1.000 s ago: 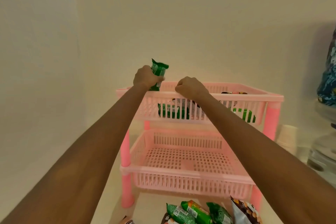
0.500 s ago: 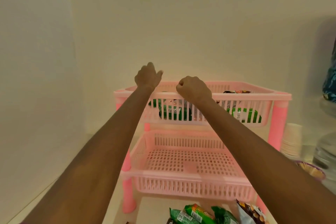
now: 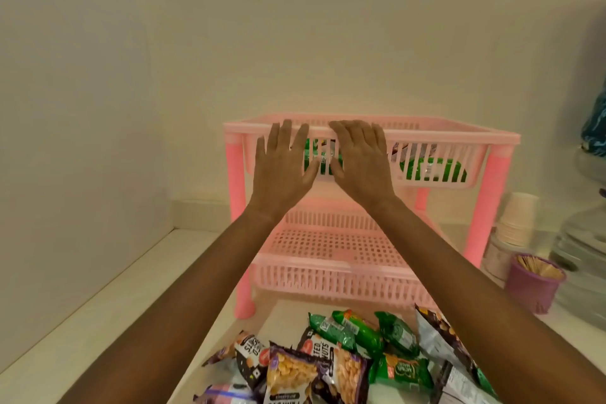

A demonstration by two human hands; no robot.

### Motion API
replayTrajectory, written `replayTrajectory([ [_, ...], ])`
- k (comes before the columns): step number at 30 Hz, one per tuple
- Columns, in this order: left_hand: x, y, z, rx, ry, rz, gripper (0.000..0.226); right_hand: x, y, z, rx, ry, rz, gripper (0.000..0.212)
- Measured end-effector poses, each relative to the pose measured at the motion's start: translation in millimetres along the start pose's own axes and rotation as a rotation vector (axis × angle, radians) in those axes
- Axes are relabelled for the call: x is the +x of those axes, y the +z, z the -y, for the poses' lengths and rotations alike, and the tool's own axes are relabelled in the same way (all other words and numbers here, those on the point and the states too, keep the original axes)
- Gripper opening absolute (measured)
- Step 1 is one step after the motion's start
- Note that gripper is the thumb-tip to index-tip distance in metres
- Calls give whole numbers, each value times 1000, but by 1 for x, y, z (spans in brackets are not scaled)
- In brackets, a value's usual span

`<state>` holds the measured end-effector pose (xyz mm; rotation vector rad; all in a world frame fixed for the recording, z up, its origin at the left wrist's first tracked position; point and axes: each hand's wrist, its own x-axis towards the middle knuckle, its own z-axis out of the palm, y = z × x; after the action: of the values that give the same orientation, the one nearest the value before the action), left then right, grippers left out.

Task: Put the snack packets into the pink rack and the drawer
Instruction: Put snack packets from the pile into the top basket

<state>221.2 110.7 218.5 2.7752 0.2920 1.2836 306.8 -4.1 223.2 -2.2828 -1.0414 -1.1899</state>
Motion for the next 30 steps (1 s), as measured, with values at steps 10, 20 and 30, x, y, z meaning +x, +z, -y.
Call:
replayTrajectory([
  [10, -129, 42, 0, -120, 112, 944, 92, -146, 17, 20, 414, 140, 293, 44],
  [20, -182, 55, 12, 71, 114, 1354, 107, -259, 41, 52, 619, 270, 734, 41],
  [30, -172, 52, 21, -35, 27, 1272, 61, -266, 36, 54, 750, 324, 786, 47],
])
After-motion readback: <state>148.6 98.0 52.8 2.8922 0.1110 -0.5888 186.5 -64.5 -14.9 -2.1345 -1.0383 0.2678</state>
